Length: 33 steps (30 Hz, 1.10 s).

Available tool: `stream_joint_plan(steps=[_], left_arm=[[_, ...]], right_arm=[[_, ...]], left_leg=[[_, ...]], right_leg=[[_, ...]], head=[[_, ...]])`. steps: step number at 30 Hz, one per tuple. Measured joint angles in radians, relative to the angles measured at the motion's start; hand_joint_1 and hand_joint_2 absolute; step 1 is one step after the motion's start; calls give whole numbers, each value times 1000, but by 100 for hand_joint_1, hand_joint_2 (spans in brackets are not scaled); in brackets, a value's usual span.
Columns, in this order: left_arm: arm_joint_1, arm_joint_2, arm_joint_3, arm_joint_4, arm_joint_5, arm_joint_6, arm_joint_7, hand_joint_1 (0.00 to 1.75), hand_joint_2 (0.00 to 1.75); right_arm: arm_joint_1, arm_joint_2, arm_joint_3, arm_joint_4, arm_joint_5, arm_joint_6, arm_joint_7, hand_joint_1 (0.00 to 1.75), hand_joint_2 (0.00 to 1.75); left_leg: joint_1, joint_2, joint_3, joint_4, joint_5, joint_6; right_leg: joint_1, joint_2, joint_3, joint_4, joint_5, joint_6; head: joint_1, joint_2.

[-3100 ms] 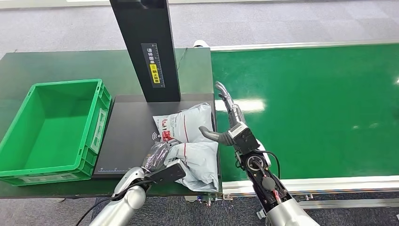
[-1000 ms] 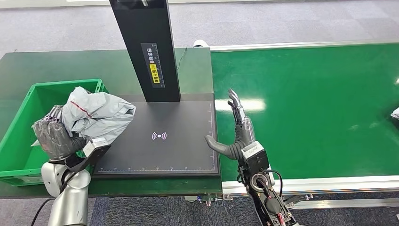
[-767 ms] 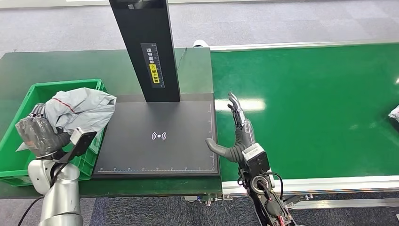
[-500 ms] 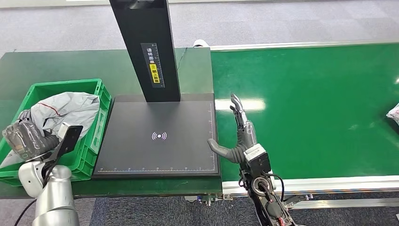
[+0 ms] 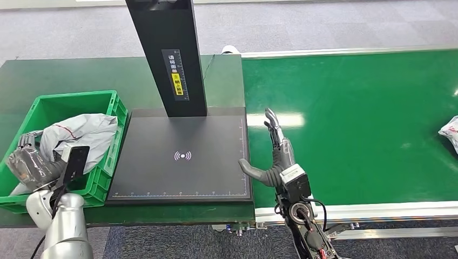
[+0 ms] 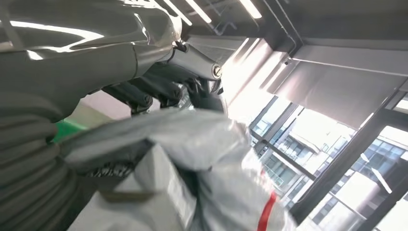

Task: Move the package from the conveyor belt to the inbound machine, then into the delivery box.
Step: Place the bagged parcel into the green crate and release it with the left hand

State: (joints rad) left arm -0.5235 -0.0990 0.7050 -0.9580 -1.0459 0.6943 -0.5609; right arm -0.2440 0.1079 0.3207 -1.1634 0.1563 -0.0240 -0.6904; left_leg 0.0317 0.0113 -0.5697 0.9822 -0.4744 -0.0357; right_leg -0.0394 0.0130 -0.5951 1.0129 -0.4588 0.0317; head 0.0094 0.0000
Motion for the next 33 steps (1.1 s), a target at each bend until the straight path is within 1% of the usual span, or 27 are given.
stream_joint_plan(steps=[2,4,6,15,17,20,23,26,29,31,33], left_arm=[[2,-2,-14,0,67,0,-40,0,175],[10,-8,-32,-18,169,1,-90,0,175],[28,-18,-63,-57,268,2,-112,0,175],[111,-49,-207,-277,476,3,-112,0,175],[126,-51,-240,-324,550,3,-112,0,175],[148,-46,-314,-357,713,-8,-112,0,175],[160,-33,-413,-349,841,-64,-107,0,175],[167,-21,-511,-333,885,-144,-88,0,175],[176,-14,-595,-313,904,-241,-49,0,175],[179,-11,-638,-297,913,-304,-23,0,175],[180,-10,-654,-289,917,-328,-15,0,175]], right_arm=[[0,0,-1,0,0,1,0,0,175],[0,1,-1,0,0,1,0,0,175],[0,2,-2,0,-1,1,-2,0,175],[1,7,-3,0,-6,1,-6,0,175],[3,8,-3,0,-11,1,-7,0,175],[7,8,-8,0,-16,-2,-7,0,175],[8,8,-13,0,-18,-2,-7,0,175],[7,8,-18,0,-18,0,-7,0,175],[4,10,-22,4,-18,4,-7,0,175],[0,13,-23,8,-17,8,-7,0,175],[-3,15,-24,9,-17,11,-7,0,175]], left_leg=[[0,0,0,0,0,0],[0,0,0,0,0,0],[0,0,0,0,0,0],[0,-1,0,0,0,0],[0,-1,0,0,0,0],[0,-1,0,0,0,0],[0,-2,0,0,0,0],[0,-2,0,0,0,0],[0,-2,0,0,0,0],[0,-2,0,0,0,0],[0,-2,0,0,0,0]], right_leg=[[0,0,0,0,0,0],[0,0,0,0,0,0],[0,0,0,0,0,0],[0,0,0,0,0,0],[0,0,0,0,0,0],[0,0,0,0,0,0],[0,0,1,0,0,0],[0,0,1,0,0,0],[0,0,1,0,0,0],[0,0,1,0,0,0],[0,0,1,0,0,0]], head=[[0,0],[0,0],[0,0],[0,0],[0,0],[0,0],[0,0],[0,0],[0,0],[0,0],[0,0]])
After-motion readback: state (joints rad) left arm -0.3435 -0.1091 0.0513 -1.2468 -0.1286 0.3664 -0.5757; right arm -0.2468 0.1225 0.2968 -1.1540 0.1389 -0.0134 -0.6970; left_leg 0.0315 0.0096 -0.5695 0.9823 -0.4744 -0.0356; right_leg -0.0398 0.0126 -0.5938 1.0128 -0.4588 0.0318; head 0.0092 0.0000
